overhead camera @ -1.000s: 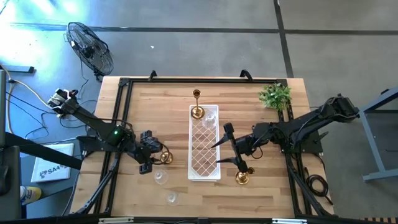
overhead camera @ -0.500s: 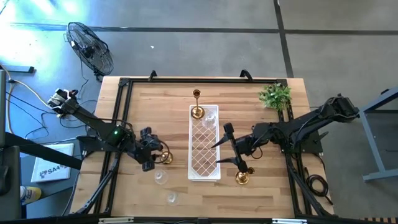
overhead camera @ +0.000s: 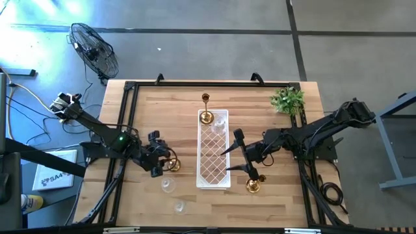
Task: Pick & Place candle stick holders
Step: Put the left gold candle holder on the shelf aligned with the other gold candle holder
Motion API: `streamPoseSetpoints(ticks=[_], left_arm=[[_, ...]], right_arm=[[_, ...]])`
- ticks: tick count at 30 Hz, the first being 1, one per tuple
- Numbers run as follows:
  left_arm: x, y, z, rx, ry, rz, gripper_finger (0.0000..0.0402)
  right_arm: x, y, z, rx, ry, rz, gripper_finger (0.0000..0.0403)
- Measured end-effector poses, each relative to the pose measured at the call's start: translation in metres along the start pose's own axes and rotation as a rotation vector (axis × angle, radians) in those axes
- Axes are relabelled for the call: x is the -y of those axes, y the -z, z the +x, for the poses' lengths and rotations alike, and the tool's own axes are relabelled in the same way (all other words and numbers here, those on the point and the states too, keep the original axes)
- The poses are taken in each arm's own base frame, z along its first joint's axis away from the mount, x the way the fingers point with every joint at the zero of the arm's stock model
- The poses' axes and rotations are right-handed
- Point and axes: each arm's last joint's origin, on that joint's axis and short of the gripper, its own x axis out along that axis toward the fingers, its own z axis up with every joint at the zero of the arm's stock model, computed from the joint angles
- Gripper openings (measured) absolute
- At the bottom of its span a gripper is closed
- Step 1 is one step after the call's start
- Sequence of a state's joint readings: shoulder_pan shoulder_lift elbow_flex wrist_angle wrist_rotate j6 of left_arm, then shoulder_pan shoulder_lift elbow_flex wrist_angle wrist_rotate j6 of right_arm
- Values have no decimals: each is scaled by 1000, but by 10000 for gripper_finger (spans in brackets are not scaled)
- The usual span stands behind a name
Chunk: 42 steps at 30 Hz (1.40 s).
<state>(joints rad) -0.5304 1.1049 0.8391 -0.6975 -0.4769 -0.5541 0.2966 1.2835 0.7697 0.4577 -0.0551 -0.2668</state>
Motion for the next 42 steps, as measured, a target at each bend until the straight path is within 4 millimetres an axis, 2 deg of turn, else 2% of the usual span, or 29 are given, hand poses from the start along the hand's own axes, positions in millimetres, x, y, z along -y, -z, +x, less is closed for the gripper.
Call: streamPoseSetpoints(ticks=[4, 7, 11, 17, 24, 27, 29, 32, 42], left_arm=[[0, 0, 0, -2, 3, 9, 202], [0, 0, 0, -8, 13, 30, 184], [0, 0, 0, -9, 15, 53, 131], [0, 0, 0, -7, 9, 110, 26], [-1, -1, 0, 24, -32, 120, 32], [-1, -3, 0, 48, -50, 130, 24], [-1, -3, 0, 57, -65, 138, 3], [-2, -4, -2, 75, -96, 129, 4], [0, -29, -23, 137, -77, 118, 3]], right_arm=[[0, 0, 0, -4, -1, 0, 257], [0, 1, 0, -6, -2, 0, 257], [0, 1, 0, -6, -1, 0, 257], [0, 1, 0, -6, -2, 0, 257], [0, 1, 0, -10, -2, 1, 257], [0, 1, 0, -12, -3, 1, 257], [0, 1, 0, -12, -3, 1, 257], [0, 1, 0, -12, -3, 2, 257], [-1, 2, 0, -26, -7, 5, 257]])
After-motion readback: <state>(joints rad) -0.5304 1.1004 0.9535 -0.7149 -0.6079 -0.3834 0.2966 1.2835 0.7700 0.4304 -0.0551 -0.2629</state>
